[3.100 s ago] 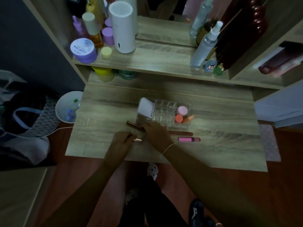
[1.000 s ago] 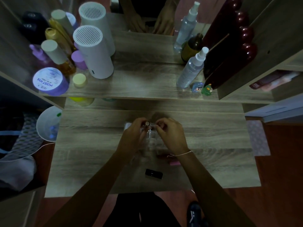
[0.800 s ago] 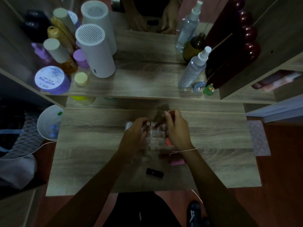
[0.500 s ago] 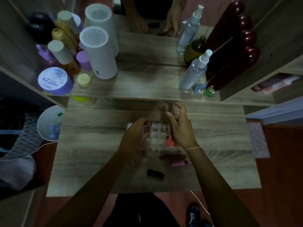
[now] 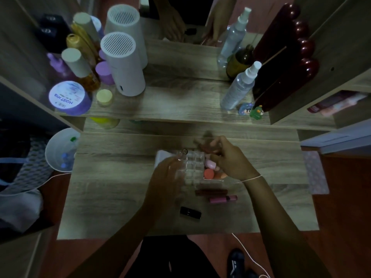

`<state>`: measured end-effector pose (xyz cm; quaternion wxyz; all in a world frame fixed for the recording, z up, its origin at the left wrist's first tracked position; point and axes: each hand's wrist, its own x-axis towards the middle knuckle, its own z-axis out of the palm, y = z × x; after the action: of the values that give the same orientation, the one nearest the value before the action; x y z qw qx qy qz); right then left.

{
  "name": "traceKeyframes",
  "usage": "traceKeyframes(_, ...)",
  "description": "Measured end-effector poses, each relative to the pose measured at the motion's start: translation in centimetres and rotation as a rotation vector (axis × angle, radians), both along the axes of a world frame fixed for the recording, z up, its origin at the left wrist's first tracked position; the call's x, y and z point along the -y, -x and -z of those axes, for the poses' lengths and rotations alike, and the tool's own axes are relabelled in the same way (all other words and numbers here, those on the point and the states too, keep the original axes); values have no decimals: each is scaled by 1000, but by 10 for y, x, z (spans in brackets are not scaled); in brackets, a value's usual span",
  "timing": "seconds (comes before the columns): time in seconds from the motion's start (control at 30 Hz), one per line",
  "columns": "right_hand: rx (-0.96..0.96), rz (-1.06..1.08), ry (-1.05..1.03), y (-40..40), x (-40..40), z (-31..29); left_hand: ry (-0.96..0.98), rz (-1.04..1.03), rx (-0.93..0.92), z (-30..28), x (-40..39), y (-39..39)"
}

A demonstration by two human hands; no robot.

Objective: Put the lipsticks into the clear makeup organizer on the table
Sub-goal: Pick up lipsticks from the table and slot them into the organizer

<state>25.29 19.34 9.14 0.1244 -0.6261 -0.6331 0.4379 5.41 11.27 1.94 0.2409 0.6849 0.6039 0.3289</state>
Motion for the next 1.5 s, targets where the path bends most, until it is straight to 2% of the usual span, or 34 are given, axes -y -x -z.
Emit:
traceKeyframes(0.07, 82, 5, -67, 5, -1, 3, 23, 120, -48, 10, 20, -2)
traceKeyframes(0.17, 147, -40, -102, 12, 1, 9, -13, 332, -296, 41, 42, -4)
traceKeyframes(0.43, 191, -95, -171, 21, -1, 25, -75, 377, -550, 53, 45, -8)
traceKeyframes(0.87, 271, -219, -275, 48, -8, 41, -32, 439, -593, 59, 37, -6)
traceKeyframes(1.03, 287, -210, -257, 47, -6, 41, 48, 441, -591, 59, 37, -5)
traceKeyframes(1.23, 294, -173, -227, 43, -4, 39, 19, 476, -620, 56, 36, -5)
traceKeyframes(1.5, 264, -165, -260, 42, -1, 40, 117, 477, -654, 51, 36, -3)
